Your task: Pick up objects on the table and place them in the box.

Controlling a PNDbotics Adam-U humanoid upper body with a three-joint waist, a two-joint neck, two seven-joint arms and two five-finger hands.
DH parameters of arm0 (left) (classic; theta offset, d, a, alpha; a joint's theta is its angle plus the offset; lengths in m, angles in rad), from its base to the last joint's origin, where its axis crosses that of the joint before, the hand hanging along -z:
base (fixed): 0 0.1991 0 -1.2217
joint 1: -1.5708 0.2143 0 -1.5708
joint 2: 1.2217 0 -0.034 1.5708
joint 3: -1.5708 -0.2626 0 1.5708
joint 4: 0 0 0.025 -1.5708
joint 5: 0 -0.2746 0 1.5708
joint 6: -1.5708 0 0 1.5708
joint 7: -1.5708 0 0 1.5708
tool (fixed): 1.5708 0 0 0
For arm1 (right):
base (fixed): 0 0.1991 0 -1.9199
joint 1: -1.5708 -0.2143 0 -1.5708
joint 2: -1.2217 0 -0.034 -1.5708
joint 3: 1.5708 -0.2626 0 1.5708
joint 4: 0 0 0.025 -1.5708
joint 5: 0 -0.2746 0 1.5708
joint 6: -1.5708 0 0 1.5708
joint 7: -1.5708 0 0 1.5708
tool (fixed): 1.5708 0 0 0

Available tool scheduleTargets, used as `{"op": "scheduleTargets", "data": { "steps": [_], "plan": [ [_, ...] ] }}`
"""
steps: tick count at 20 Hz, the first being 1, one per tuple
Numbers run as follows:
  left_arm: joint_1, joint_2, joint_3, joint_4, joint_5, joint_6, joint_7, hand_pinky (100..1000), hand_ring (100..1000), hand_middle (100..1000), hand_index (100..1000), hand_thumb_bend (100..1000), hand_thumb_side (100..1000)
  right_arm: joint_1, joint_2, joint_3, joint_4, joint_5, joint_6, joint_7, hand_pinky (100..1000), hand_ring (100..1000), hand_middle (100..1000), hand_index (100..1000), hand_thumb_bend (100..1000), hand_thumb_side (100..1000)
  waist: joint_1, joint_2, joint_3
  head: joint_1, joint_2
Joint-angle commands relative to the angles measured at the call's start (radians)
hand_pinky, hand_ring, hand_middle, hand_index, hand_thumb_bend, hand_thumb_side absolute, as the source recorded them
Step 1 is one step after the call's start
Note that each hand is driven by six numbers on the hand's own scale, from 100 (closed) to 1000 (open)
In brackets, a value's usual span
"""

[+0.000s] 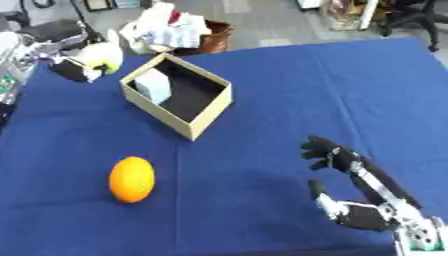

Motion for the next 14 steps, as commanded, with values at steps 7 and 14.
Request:
{"op": "scheduleTargets", "data": {
  "steps": [7,14],
  "plan": [
    [-0.068,-0.149,-0.035,0.079,-0.070,-0.005,-0.022,684,521,521,734,100,284,-0.018,0.000,0.001,-0.011,-0.013,0.000,0.004,734,842,864,1000,100,387,-0.004,-0.022,-0.018,0.004,-0.005],
    [-0.054,-0.188,-0.062,0.104,-0.118,-0.029,-0.015,811,743,780,892,230,338,-0.019,0.003,0.002,-0.011,-0.016,0.001,0.006,734,841,863,1000,100,387,-0.006,-0.023,-0.017,-0.007,-0.007]
  ]
}}
